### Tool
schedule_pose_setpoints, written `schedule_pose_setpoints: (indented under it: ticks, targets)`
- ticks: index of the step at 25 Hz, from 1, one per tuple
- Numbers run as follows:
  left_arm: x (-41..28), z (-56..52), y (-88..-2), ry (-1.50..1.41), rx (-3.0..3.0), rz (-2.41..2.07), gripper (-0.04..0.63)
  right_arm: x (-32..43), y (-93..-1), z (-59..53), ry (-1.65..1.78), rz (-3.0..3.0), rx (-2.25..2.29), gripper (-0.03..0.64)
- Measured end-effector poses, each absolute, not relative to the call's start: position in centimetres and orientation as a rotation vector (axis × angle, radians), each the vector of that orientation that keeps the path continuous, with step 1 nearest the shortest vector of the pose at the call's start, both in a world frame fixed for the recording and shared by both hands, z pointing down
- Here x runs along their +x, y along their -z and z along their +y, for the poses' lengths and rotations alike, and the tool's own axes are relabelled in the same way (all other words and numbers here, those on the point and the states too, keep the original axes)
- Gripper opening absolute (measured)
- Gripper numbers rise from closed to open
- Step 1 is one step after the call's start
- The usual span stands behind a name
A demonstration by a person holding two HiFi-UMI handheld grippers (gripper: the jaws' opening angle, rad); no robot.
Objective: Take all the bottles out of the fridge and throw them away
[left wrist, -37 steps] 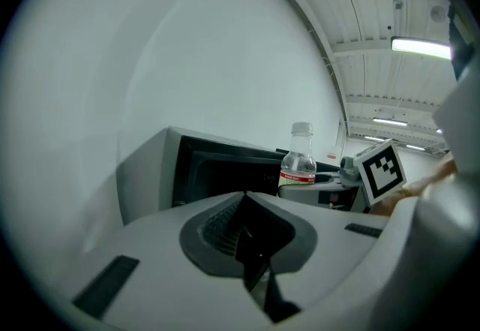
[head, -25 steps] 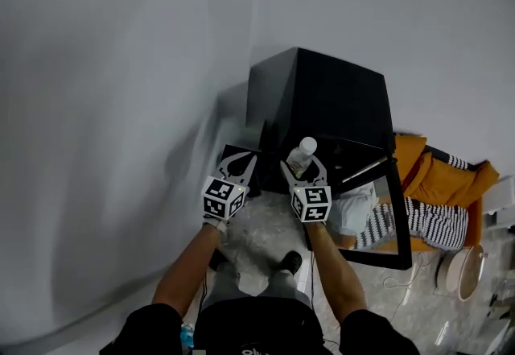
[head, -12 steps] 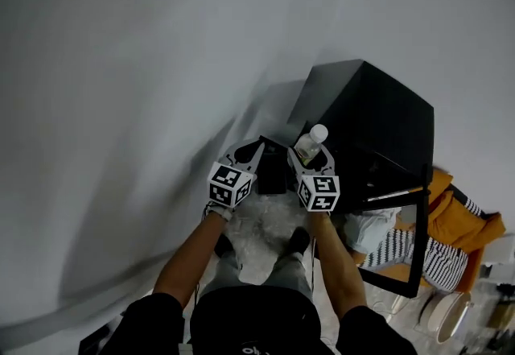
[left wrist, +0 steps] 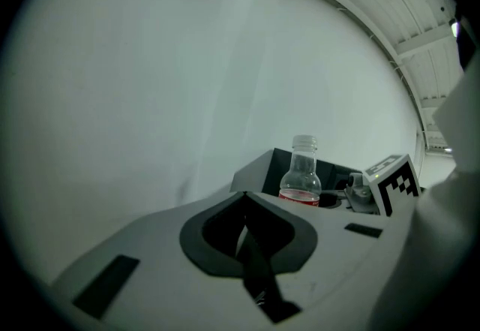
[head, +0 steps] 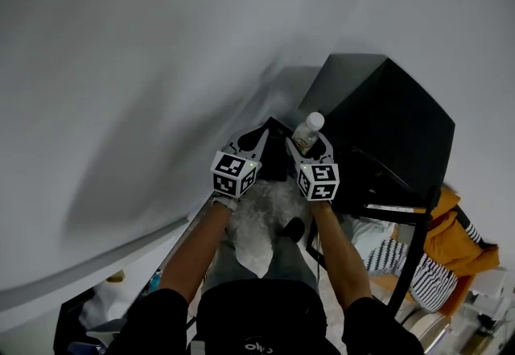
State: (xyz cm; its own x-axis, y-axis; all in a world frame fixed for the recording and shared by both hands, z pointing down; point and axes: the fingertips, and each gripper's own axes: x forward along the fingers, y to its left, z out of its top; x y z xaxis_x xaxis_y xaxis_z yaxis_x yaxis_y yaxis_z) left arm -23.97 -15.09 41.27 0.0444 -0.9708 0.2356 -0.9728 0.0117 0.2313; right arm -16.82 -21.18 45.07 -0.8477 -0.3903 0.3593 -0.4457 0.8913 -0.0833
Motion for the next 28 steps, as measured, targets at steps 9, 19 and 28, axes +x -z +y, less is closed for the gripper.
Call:
schedule_pose_setpoints:
  ticks: [9,19,28]
  targets:
    - [-24.7,-15.2,-48.3,-0.061,1.951,-1.905,0.003,-18.9,-52.0,-22.0,-0.293,-2.682,0.577,0.321]
    - [-24.8,-13.6,-58.5,-0.092,1.897,-1.840,0.003,-19.3,-64.6,-20.5,-0.373,-2.597,0.565,0.319]
    - [-21.7,-9.9,-68.8,-0.132,1.836,-1.752,0.003,-17.0,-76.2,-17.3,-0.471,-2.515,0.573,0.321]
